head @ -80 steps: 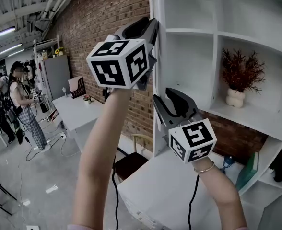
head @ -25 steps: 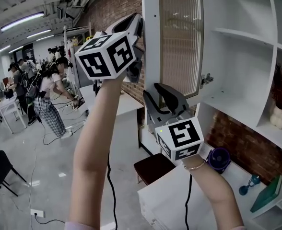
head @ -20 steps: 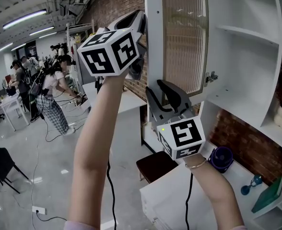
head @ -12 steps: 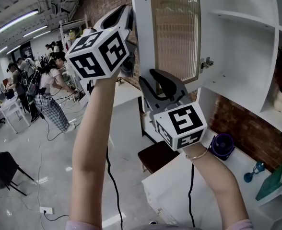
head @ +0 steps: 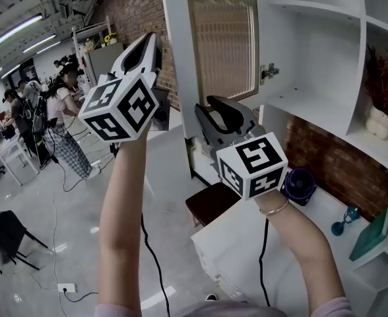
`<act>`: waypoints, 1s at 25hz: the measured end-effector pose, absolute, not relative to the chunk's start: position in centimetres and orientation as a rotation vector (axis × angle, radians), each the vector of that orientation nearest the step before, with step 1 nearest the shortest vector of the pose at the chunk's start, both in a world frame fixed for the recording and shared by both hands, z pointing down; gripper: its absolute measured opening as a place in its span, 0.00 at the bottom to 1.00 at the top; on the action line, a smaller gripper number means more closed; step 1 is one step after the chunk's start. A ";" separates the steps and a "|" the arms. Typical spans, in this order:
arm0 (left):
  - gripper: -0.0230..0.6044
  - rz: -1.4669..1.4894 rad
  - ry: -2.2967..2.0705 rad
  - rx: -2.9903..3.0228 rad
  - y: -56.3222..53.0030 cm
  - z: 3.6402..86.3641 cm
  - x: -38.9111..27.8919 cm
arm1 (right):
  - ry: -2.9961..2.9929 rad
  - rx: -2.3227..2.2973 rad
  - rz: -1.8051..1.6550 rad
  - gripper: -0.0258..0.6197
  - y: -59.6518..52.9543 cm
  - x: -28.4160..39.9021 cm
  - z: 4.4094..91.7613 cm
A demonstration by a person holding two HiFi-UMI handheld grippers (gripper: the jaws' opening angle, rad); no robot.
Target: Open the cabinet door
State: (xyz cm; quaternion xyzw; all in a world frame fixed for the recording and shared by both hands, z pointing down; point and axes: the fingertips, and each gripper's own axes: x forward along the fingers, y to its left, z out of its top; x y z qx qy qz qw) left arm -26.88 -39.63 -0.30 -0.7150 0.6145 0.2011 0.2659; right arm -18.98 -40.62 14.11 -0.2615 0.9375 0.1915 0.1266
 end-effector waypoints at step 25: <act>0.04 0.335 1.619 -2.314 -38.5 23.2 -15.1 | 2.833 -1.180 0.332 0.12 -40.9 -4.7 28.3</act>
